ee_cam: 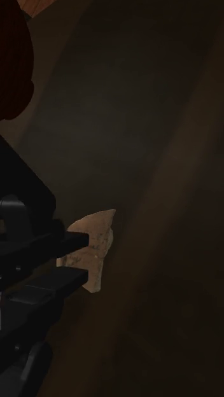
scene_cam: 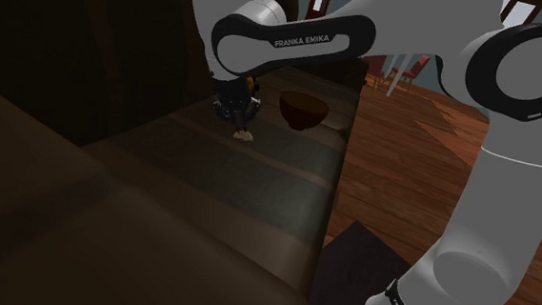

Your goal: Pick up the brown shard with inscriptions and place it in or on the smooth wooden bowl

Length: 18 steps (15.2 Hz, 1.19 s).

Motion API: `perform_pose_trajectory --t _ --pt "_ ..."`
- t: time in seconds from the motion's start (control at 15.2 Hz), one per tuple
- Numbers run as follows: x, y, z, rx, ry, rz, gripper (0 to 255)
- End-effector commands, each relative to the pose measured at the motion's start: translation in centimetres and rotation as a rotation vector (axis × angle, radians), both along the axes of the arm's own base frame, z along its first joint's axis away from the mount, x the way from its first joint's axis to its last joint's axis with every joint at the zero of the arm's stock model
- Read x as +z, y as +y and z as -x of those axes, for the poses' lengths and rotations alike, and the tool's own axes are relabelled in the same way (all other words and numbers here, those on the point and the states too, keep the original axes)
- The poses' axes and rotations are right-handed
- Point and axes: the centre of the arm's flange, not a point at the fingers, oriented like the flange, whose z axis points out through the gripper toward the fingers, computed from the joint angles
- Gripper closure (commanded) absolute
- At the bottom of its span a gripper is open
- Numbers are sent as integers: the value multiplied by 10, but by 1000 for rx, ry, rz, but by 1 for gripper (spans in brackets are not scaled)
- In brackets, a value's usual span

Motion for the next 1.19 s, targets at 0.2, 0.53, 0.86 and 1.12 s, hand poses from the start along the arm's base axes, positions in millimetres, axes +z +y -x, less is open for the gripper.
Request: perform_pose_trajectory --t 0.2,0.53,0.86,1.12 --pt "0 0 0 0 0 0 255" --pt "11 -32 -6 61 14 -151 0" --pt "2 -71 -15 130 31 -321 0" --pt "-22 -72 -14 130 31 -321 0"
